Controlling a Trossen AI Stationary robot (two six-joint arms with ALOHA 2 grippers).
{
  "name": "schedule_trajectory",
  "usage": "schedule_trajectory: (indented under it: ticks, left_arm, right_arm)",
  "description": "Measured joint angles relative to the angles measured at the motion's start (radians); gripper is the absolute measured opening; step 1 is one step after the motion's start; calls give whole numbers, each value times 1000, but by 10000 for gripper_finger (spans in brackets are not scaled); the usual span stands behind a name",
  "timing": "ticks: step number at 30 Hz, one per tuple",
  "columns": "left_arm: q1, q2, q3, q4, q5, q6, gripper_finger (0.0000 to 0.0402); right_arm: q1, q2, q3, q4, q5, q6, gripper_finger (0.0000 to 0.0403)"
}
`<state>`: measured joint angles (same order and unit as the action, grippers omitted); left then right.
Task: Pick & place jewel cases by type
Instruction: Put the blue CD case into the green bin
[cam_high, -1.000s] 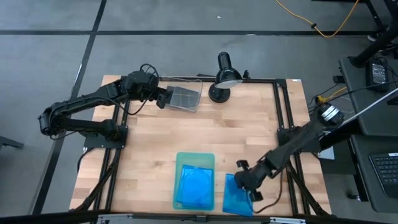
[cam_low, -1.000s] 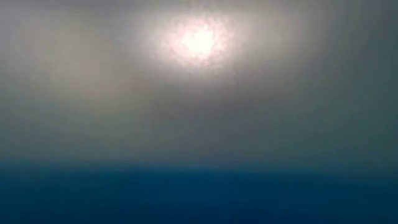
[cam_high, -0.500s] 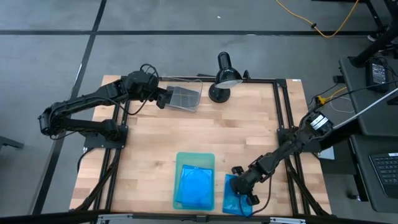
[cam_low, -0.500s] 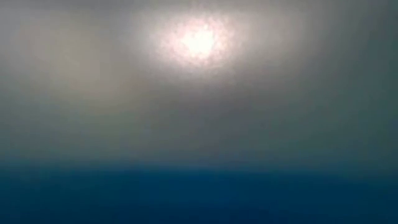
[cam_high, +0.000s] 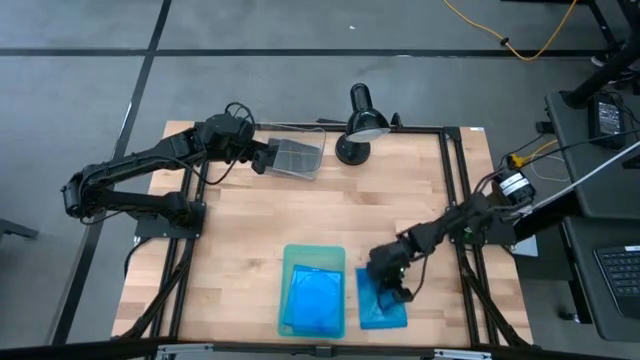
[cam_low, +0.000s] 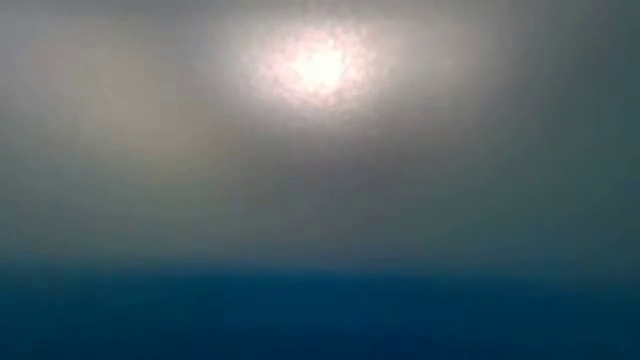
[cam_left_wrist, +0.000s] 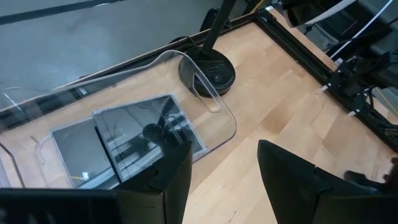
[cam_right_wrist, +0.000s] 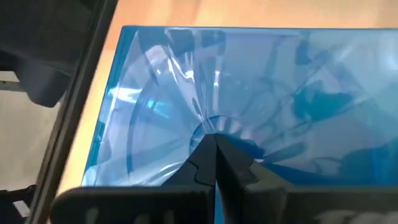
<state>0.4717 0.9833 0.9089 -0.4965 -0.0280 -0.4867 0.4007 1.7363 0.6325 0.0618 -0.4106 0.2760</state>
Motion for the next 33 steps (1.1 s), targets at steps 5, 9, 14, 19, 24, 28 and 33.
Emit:
schedule_trajectory:
  ticks: [5, 9, 14, 19, 24, 28, 33]
  left_arm:
    - [-3, 0, 0, 0, 0, -21, 175]
    - [-15, 0, 0, 0, -7, -24, 175]
    - [-38, 0, 0, 0, -10, -27, 175]
    - [-61, 0, 0, 0, -47, -44, 175]
    - [-78, 0, 0, -1, -62, -61, 175]
    - [-99, 0, 0, -1, -82, -68, 175]
    - [-124, 0, 0, -1, -136, -89, 175]
  right_arm:
    - [-114, 0, -4, -6, -34, -109, 6]
    - [-207, 2, -5, -15, -65, -182, 6]
    - [-320, 2, -5, -46, -96, -248, 6]
    - [-418, 2, -5, -89, -139, -326, 6]
    - [-506, 2, -5, -105, -157, -398, 6]
    - [-579, 2, -5, -112, -172, -445, 6]
    - [-648, 5, 18, -135, -171, -501, 6]
